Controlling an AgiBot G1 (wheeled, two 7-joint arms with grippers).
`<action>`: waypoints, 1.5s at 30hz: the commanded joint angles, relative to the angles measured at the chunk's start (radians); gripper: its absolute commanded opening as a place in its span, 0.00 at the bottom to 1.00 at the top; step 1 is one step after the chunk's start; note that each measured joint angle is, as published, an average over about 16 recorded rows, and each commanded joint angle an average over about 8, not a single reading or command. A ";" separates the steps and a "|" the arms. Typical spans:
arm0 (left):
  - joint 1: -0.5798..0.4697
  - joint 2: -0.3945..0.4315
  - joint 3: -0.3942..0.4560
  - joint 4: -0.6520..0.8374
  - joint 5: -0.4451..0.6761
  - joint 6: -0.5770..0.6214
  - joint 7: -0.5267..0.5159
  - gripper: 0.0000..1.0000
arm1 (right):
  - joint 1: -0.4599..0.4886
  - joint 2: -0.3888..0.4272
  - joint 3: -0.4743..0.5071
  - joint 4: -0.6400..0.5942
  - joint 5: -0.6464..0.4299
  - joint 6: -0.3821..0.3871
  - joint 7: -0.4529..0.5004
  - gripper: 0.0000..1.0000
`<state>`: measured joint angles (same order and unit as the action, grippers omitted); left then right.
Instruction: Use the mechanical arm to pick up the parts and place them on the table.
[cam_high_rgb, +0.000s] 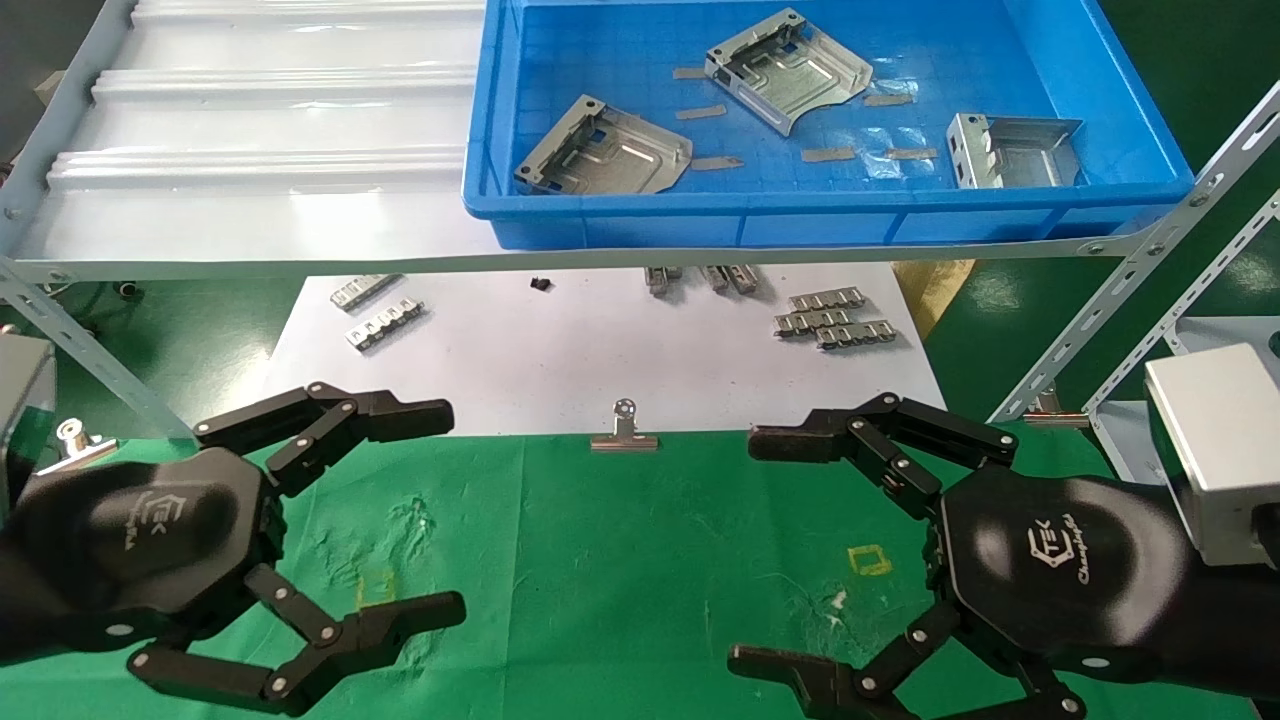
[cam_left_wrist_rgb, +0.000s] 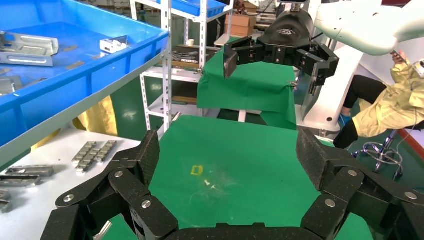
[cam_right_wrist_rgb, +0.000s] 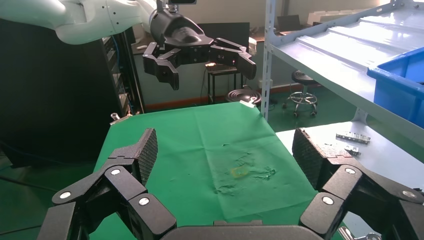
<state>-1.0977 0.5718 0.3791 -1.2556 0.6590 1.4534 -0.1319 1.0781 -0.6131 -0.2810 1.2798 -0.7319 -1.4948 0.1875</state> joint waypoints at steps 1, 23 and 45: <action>0.000 0.000 0.000 0.000 0.000 0.000 0.000 1.00 | 0.000 0.000 0.000 0.000 0.000 0.000 0.000 1.00; 0.000 0.000 0.000 0.000 0.000 0.000 0.000 1.00 | 0.000 0.000 0.000 0.000 0.000 0.000 0.000 1.00; 0.000 0.000 0.000 0.000 0.000 0.000 0.000 0.22 | 0.000 0.000 0.000 0.000 0.000 0.000 0.000 1.00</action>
<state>-1.0977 0.5718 0.3791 -1.2556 0.6590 1.4534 -0.1319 1.0781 -0.6131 -0.2810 1.2798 -0.7319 -1.4948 0.1875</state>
